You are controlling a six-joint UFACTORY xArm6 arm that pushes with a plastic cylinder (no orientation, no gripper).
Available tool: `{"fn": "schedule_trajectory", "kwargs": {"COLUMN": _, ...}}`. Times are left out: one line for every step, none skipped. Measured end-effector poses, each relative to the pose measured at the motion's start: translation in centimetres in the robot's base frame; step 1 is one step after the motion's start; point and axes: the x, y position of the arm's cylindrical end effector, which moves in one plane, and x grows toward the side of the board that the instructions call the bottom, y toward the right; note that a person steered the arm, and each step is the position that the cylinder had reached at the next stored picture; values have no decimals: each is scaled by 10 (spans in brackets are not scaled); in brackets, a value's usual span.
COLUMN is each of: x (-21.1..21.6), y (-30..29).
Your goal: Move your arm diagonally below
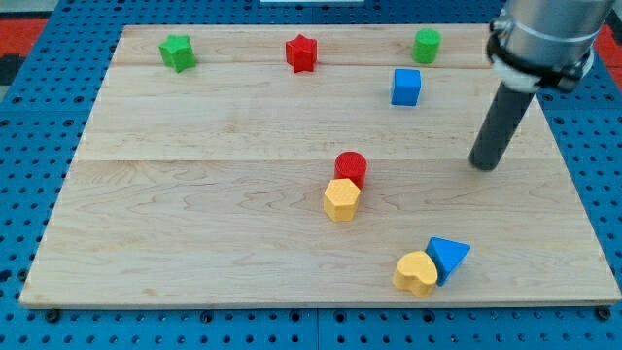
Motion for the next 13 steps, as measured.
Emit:
{"fn": "schedule_trajectory", "kwargs": {"x": -86, "y": 45}}
{"fn": "schedule_trajectory", "kwargs": {"x": -105, "y": 53}}
{"fn": "schedule_trajectory", "kwargs": {"x": -122, "y": 50}}
{"fn": "schedule_trajectory", "kwargs": {"x": -126, "y": 48}}
{"fn": "schedule_trajectory", "kwargs": {"x": -121, "y": 37}}
{"fn": "schedule_trajectory", "kwargs": {"x": -85, "y": -14}}
{"fn": "schedule_trajectory", "kwargs": {"x": -18, "y": -34}}
{"fn": "schedule_trajectory", "kwargs": {"x": 26, "y": -40}}
{"fn": "schedule_trajectory", "kwargs": {"x": 18, "y": -47}}
{"fn": "schedule_trajectory", "kwargs": {"x": 18, "y": -51}}
{"fn": "schedule_trajectory", "kwargs": {"x": 18, "y": -55}}
{"fn": "schedule_trajectory", "kwargs": {"x": 18, "y": -56}}
{"fn": "schedule_trajectory", "kwargs": {"x": 18, "y": -58}}
